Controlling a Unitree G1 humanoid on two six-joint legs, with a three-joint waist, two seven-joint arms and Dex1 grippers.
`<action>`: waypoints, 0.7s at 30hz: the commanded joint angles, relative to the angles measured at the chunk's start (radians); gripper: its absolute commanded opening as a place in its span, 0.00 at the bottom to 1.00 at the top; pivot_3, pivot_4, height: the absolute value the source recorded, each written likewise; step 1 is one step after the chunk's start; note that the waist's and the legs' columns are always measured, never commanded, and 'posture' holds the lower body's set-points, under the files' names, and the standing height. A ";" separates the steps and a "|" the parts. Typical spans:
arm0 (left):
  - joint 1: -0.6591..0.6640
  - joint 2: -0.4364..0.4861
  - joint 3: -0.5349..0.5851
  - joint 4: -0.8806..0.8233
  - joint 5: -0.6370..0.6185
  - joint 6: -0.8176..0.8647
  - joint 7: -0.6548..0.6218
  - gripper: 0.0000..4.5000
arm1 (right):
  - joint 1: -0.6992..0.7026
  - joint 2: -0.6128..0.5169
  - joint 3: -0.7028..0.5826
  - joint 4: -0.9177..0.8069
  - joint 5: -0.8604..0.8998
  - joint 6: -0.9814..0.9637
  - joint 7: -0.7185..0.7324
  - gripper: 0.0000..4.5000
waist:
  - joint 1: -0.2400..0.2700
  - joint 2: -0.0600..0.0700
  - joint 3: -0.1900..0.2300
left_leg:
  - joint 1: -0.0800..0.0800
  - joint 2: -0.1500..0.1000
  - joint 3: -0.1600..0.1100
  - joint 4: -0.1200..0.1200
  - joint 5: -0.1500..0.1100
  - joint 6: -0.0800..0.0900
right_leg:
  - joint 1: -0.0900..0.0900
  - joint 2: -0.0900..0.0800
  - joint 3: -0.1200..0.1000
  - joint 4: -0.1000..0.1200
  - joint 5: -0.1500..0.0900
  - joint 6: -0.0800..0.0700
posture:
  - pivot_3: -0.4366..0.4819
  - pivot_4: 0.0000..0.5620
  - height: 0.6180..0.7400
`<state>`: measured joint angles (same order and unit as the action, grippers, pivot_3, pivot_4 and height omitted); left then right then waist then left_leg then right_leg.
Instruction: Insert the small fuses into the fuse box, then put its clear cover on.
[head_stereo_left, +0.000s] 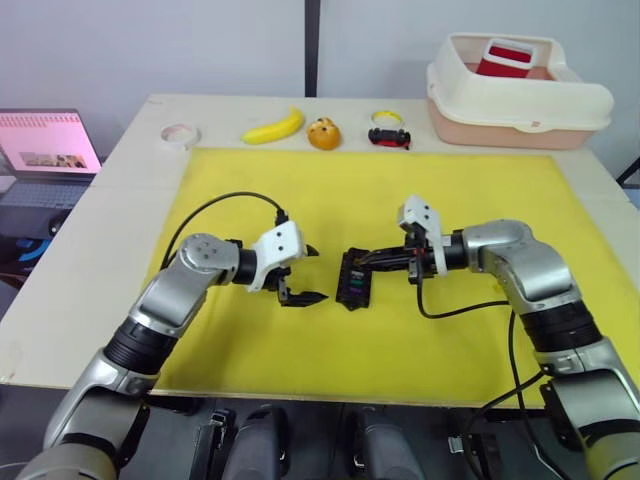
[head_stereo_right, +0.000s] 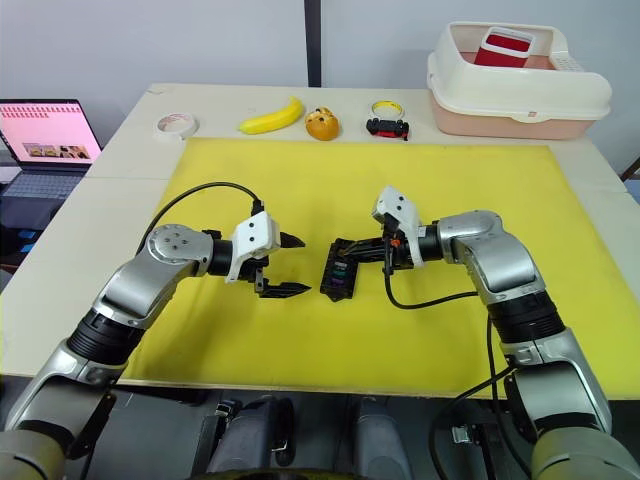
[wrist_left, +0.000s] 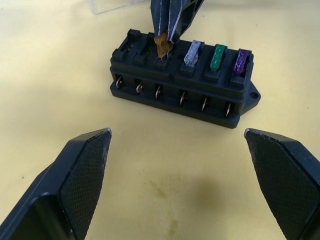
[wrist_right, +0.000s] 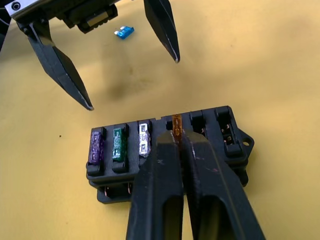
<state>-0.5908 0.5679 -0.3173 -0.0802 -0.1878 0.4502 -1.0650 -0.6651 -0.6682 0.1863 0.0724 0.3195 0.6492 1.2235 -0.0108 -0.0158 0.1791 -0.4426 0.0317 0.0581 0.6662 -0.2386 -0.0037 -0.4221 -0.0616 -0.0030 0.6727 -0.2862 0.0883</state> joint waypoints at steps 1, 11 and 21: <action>-0.004 0.003 0.026 -0.026 -0.010 -0.007 0.000 1.00 | -0.016 -0.021 -0.008 -0.045 0.014 0.006 0.016 0.02 | 0.000 0.000 0.000 | 0.000 0.000 0.000 0.000 0.000 0.000 | 0.000 0.000 0.000 0.000 0.000 0.000 | 0.48 0.27 1.00; -0.006 0.000 0.024 -0.024 -0.008 -0.010 0.001 1.00 | -0.066 -0.070 0.077 -0.116 -0.050 0.010 0.032 0.02 | 0.000 0.000 0.000 | 0.000 0.000 0.000 0.000 0.000 0.000 | 0.000 0.000 0.000 0.000 0.000 0.000 | 0.48 0.27 1.00; 0.000 -0.010 0.015 -0.029 -0.008 -0.010 0.002 1.00 | -0.107 -0.081 0.135 -0.125 -0.126 0.021 0.004 0.02 | 0.000 0.000 0.000 | 0.000 0.000 0.000 0.000 0.000 0.000 | 0.000 0.000 0.000 0.000 0.000 0.000 | 0.48 0.27 1.00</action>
<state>-0.5902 0.5583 -0.3184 -0.0802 -0.1875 0.4499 -1.0643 -0.7539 -0.7354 0.3213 -0.0299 0.2103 0.6708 1.2378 -0.0111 -0.0158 0.1791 -0.4426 0.0317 0.0579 0.6664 -0.2386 -0.0036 -0.4221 -0.0615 -0.0030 0.6728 -0.2862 0.0883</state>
